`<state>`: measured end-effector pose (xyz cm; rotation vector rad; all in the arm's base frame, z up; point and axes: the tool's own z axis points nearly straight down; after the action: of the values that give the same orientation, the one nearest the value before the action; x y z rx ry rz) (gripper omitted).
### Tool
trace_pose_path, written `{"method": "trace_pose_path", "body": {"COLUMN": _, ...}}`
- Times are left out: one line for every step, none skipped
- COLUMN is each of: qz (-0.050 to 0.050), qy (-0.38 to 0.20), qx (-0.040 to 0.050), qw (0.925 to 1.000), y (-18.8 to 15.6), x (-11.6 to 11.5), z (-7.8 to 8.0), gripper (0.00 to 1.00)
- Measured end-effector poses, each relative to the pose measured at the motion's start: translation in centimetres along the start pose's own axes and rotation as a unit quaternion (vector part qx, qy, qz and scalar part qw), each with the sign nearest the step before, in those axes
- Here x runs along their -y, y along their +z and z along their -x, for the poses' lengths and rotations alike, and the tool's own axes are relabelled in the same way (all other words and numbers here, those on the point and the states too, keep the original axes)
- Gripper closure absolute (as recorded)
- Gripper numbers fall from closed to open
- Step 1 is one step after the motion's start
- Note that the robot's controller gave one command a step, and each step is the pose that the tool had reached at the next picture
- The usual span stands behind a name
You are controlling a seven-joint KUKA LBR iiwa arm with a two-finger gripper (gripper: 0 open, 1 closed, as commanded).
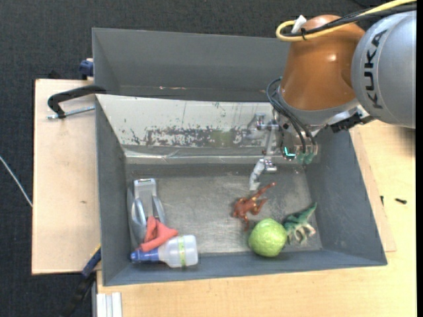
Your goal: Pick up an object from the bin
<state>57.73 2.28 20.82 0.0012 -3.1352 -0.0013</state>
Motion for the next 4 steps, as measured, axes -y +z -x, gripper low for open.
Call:
{"method": "trace_pose_path", "body": {"qz": 0.000, "qy": 0.000, "qx": 0.0043, "qw": 1.0000, "y": -0.5, "x": 0.0, "z": 0.2, "gripper": 0.00}}
{"method": "trace_pose_path", "body": {"qz": 0.000, "qy": -0.032, "qx": 0.0064, "qw": 0.9995, "y": 5.0, "x": 1.7, "z": -1.4, "gripper": 0.00}}
{"method": "trace_pose_path", "body": {"qz": 0.000, "qy": -0.139, "qx": 0.0021, "qw": 0.9903, "y": 6.9, "x": 5.2, "z": -3.4, "gripper": 0.00}}
{"method": "trace_pose_path", "body": {"qz": -0.002, "qy": -0.052, "qx": 0.0033, "qw": 0.9987, "y": 12.2, "x": 4.8, "z": -3.8, "gripper": 1.00}}
